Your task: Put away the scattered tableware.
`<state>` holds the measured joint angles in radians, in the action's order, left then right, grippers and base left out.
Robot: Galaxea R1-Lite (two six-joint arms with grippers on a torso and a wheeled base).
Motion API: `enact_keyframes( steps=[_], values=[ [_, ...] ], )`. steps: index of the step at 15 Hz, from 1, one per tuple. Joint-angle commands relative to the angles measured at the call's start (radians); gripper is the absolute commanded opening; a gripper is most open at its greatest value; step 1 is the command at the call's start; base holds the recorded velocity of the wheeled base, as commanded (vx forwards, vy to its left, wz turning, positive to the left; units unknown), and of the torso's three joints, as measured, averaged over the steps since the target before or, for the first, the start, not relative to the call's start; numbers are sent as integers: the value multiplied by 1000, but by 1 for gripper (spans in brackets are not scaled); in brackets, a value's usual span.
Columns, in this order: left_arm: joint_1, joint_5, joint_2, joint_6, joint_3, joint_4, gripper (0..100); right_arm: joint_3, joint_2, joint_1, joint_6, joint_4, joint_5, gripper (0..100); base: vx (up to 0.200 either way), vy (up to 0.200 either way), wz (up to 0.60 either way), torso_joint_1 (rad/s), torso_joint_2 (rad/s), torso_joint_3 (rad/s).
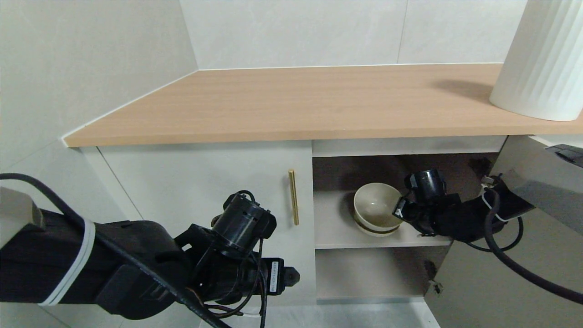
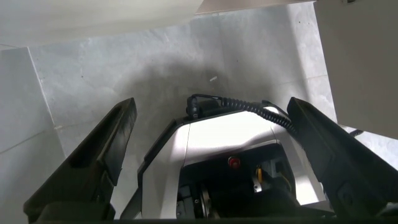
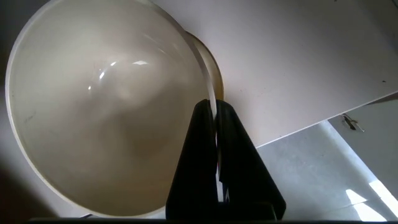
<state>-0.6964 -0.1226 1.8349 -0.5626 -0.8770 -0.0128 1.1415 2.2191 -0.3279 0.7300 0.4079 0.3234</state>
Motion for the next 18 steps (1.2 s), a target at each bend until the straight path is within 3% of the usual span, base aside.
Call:
enact_keyframes(
  steps=[1,5,6,18],
  values=[
    [0,0,1,0,0,0,100,1,7,0,0,0,0,0,0,0,0,0,0,0],
    [0,0,1,0,0,0,100,6,8,-2,0,-3,0,0,0,0,0,0,0,0],
    [0,0,1,0,0,0,100,6,8,-2,-3,-4,0,100,0,0,0,0,0,0],
    [1,0,-2,0,0,-1,100,-5,-12,-3,-15,-6,-1,100,0,0,0,0,0,0]
  ],
)
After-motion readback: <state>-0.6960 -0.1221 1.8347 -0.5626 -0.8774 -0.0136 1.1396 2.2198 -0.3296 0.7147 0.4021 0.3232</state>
